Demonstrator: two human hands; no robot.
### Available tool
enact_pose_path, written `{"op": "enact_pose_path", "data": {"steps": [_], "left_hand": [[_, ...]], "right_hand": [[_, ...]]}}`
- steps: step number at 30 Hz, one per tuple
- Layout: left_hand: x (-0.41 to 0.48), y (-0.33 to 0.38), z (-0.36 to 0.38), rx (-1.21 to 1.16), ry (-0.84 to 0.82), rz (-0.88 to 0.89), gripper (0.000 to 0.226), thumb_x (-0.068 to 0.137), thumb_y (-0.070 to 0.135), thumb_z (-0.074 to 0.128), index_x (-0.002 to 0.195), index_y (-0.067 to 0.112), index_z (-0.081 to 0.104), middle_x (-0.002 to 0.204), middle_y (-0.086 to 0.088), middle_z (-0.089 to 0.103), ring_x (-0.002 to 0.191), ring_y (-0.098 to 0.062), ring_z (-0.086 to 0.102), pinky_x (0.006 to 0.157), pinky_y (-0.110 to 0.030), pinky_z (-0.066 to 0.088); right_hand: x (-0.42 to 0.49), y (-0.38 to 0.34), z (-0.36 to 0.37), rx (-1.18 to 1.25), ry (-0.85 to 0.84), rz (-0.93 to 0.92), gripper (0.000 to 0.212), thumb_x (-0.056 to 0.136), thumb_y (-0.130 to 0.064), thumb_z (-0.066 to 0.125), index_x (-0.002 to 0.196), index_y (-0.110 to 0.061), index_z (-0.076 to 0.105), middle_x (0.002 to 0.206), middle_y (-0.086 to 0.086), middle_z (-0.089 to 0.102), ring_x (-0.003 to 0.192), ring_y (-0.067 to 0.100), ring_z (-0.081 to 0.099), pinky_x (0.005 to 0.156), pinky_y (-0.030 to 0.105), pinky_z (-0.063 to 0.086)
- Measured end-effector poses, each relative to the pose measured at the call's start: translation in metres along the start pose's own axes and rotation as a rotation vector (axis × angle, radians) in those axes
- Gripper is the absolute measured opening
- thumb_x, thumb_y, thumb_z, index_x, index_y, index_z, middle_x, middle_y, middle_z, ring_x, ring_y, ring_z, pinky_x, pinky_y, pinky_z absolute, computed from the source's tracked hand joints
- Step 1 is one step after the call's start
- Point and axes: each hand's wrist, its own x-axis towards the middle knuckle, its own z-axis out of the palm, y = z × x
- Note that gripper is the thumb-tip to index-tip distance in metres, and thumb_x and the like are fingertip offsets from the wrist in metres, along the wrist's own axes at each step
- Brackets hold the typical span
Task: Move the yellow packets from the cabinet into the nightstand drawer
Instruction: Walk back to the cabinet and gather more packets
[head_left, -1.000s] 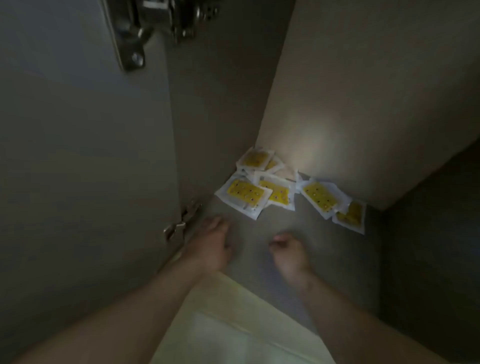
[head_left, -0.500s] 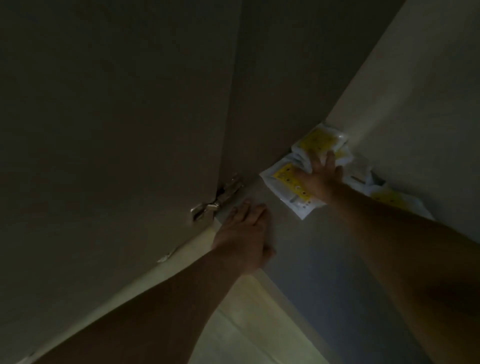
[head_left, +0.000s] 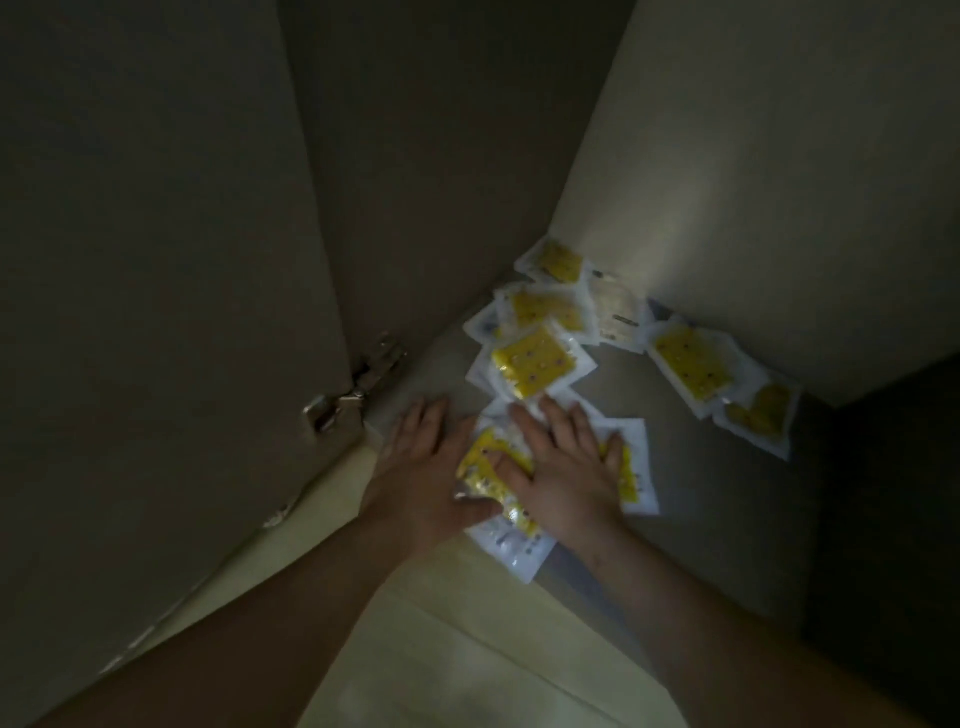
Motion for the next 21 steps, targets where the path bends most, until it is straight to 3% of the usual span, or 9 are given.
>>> {"op": "enact_pose_path", "data": {"steps": [2, 5, 7, 9, 11, 13, 15, 17, 21], "left_hand": [[-0.015, 0.000, 0.010, -0.050, 0.074, -0.051, 0.115, 0.045, 0.084, 0.018, 0.147, 0.031, 0.022, 0.158, -0.003, -0.003, 0.146, -0.022, -0.008, 0.117, -0.037, 0.002], [-0.044, 0.007, 0.024, -0.424, 0.299, -0.282, 0.102, 0.052, 0.074, 0.061, 0.141, 0.029, 0.035, 0.154, -0.005, 0.013, 0.143, -0.021, 0.012, 0.112, -0.035, 0.021], [-0.054, 0.017, 0.024, -0.900, 0.248, -0.472, 0.097, 0.065, 0.034, 0.084, 0.144, 0.028, 0.027, 0.147, -0.005, 0.027, 0.133, -0.021, 0.034, 0.104, -0.034, 0.034], [-0.054, 0.021, 0.025, -1.312, 0.138, -0.583, 0.092, 0.073, 0.009, 0.080, 0.145, 0.020, 0.025, 0.133, -0.004, 0.046, 0.110, -0.024, 0.055, 0.087, -0.035, 0.048], [-0.049, 0.018, 0.024, -1.443, 0.086, -0.569, 0.069, 0.075, 0.003, 0.075, 0.135, 0.005, 0.041, 0.121, -0.016, 0.061, 0.095, -0.029, 0.064, 0.074, -0.035, 0.054], [-0.046, 0.016, 0.020, -1.516, 0.047, -0.544, 0.043, 0.078, -0.002, 0.070, 0.118, -0.002, 0.055, 0.110, -0.025, 0.066, 0.091, -0.035, 0.067, 0.078, -0.042, 0.057], [-0.047, 0.015, 0.015, -1.542, 0.038, -0.605, 0.032, 0.080, -0.004, 0.068, 0.111, -0.002, 0.061, 0.106, -0.024, 0.067, 0.094, -0.038, 0.066, 0.085, -0.048, 0.054], [-0.048, 0.011, 0.015, -1.558, 0.064, -0.664, 0.030, 0.080, -0.003, 0.068, 0.109, -0.001, 0.062, 0.105, -0.023, 0.068, 0.092, -0.036, 0.067, 0.085, -0.048, 0.054], [-0.050, 0.009, 0.016, -1.664, -0.013, -0.684, 0.024, 0.086, -0.001, 0.061, 0.110, -0.001, 0.062, 0.108, -0.023, 0.067, 0.093, -0.036, 0.066, 0.087, -0.048, 0.052]], "right_hand": [[-0.023, -0.003, 0.013, 0.013, 0.054, -0.012, 0.082, 0.067, -0.075, -0.003, 0.145, -0.051, 0.007, 0.158, -0.017, -0.003, 0.146, 0.016, -0.011, 0.111, 0.055, -0.011], [-0.045, -0.007, 0.026, 0.067, 0.132, -0.021, 0.084, 0.066, -0.072, -0.005, 0.143, -0.050, 0.019, 0.156, -0.016, 0.009, 0.146, 0.015, -0.004, 0.111, 0.051, -0.013], [-0.054, -0.012, 0.031, 0.122, 0.224, -0.072, 0.079, 0.071, -0.069, 0.005, 0.141, -0.044, 0.032, 0.153, -0.012, 0.024, 0.146, 0.019, 0.009, 0.111, 0.051, -0.008], [-0.058, -0.016, 0.034, 0.241, 0.284, -0.123, 0.074, 0.075, -0.064, 0.019, 0.140, -0.034, 0.041, 0.146, -0.007, 0.039, 0.141, 0.020, 0.025, 0.113, 0.047, 0.000], [-0.060, -0.016, 0.030, 0.511, 0.330, -0.084, 0.068, 0.080, -0.055, 0.039, 0.139, -0.022, 0.043, 0.139, 0.000, 0.046, 0.132, 0.020, 0.037, 0.114, 0.047, 0.018], [-0.058, -0.008, 0.021, 0.694, 0.495, 0.036, 0.059, 0.083, -0.039, 0.056, 0.136, -0.013, 0.046, 0.136, 0.009, 0.048, 0.127, 0.025, 0.042, 0.108, 0.049, 0.032], [-0.054, 0.005, 0.009, 0.566, 0.484, 0.226, 0.062, 0.089, -0.040, 0.054, 0.143, -0.017, 0.036, 0.150, 0.008, 0.032, 0.140, 0.025, 0.025, 0.115, 0.050, 0.018], [-0.048, 0.015, 0.003, 0.455, 0.261, 0.362, 0.061, 0.093, -0.048, 0.043, 0.147, -0.026, 0.023, 0.158, -0.003, 0.014, 0.146, 0.020, 0.004, 0.116, 0.048, 0.003], [-0.052, 0.008, 0.012, 0.449, 0.101, 0.256, 0.060, 0.096, -0.052, 0.028, 0.150, -0.028, 0.015, 0.158, -0.011, 0.009, 0.146, 0.017, -0.008, 0.115, 0.045, -0.010]]}}
